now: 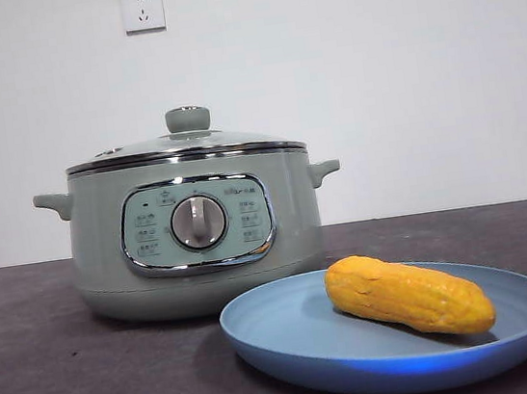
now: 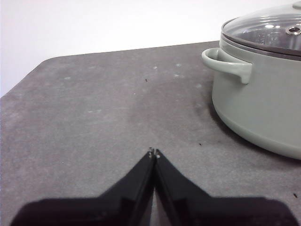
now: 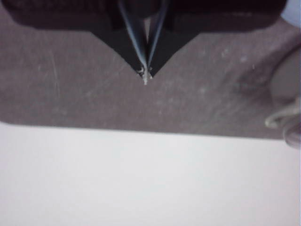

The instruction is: Take the corn out from the steamer,put the corn on the plate,close the lid

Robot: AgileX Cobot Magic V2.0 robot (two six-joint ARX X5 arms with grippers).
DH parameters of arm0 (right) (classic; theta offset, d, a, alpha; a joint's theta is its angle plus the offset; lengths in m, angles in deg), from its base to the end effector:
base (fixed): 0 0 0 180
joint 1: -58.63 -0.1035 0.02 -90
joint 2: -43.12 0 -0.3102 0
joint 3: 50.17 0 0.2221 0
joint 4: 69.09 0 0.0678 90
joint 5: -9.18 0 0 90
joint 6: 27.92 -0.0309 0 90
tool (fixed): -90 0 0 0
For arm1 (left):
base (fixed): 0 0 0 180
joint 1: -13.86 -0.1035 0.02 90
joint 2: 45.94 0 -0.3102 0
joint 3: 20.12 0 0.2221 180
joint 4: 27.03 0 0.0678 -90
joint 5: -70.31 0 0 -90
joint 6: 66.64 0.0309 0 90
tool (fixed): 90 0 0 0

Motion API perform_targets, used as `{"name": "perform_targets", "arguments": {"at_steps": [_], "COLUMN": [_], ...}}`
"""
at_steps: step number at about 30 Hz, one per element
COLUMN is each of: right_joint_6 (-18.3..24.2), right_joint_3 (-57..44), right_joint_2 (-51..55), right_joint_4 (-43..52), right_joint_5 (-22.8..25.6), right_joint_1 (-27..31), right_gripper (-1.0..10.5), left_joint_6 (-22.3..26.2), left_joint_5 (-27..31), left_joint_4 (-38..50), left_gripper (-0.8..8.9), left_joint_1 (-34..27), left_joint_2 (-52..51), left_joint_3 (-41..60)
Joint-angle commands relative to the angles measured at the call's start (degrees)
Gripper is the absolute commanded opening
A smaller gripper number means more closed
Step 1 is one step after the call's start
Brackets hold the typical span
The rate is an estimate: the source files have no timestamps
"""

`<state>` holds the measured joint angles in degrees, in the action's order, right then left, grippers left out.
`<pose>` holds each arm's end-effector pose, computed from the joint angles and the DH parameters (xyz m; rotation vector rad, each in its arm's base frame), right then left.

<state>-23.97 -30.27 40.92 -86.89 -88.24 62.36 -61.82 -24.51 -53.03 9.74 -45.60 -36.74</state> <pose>0.0203 0.0027 0.1828 -0.0687 -0.0005 0.0644 0.0203 -0.0011 0.1510 0.0707 0.1685 -0.0193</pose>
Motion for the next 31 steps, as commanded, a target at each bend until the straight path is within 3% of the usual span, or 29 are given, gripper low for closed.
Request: {"name": "perform_targets", "arguments": {"at_steps": [1, 10, 31], "right_joint_6": [-1.2, -1.7, -2.0], "right_joint_3": [-2.7, -3.9, -3.9], "right_joint_2": [2.0, 2.1, 1.8], "right_joint_4": [0.8, -8.1, -7.8], "right_joint_5": [0.0, 0.0, 0.3], "right_joint_1": [0.0, 0.0, -0.1], "right_gripper": [0.0, 0.0, 0.0], "left_joint_6": [-0.5, -0.5, -0.5], "left_joint_5": [0.2, 0.2, 0.2], "left_joint_4": [0.2, 0.2, 0.2], "left_gripper": [-0.04, -0.04, -0.04], "left_joint_1": [-0.2, -0.2, -0.2], "left_joint_2": [-0.2, -0.2, -0.2], "left_joint_3": [0.8, 0.8, 0.8]}}
